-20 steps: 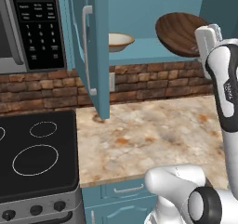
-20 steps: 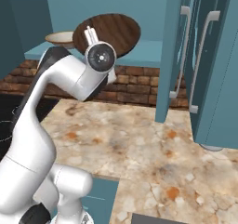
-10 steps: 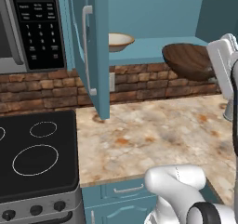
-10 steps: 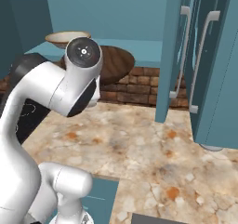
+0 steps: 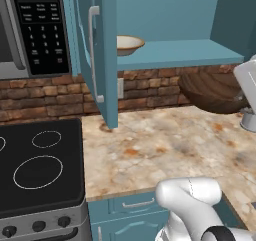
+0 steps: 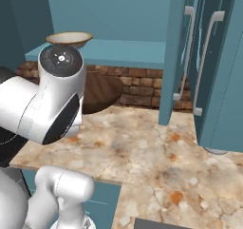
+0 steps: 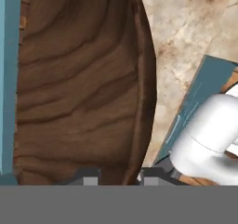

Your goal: Pick up the bowls from the cabinet and place each bowl in front of a stool on the dining counter.

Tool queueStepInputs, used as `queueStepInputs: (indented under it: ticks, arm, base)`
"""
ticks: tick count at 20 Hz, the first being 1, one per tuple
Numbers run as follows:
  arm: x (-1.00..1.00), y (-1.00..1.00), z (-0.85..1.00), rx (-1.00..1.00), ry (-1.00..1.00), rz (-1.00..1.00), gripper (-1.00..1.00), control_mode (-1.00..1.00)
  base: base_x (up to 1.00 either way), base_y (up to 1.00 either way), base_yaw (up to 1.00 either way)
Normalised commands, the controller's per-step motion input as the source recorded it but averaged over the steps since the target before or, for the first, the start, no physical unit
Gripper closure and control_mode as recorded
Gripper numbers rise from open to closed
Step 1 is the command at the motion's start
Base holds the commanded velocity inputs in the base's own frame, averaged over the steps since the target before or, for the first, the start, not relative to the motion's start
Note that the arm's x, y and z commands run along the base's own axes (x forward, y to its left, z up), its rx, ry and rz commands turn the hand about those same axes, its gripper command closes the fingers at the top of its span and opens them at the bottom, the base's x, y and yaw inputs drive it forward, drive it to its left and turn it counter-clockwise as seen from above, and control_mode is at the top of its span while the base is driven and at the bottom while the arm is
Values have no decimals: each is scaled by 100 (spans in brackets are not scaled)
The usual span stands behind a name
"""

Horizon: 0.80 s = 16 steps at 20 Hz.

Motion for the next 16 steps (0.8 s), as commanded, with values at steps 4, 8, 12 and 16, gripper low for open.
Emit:
queueStepInputs:
  ticks: [4,8,12,16]
  arm:
    - [-67,55,-45,-6,0,4,100,-100]
    - [-35,53,-28,-3,0,3,100,-100]
    - [-22,24,-5,0,1,4,100,100]
    - [0,0,0,0,0,0,100,100]
  base:
    - [0,0,0]
    - [0,0,0]
    - [-11,8,2]
    - [-92,44,17]
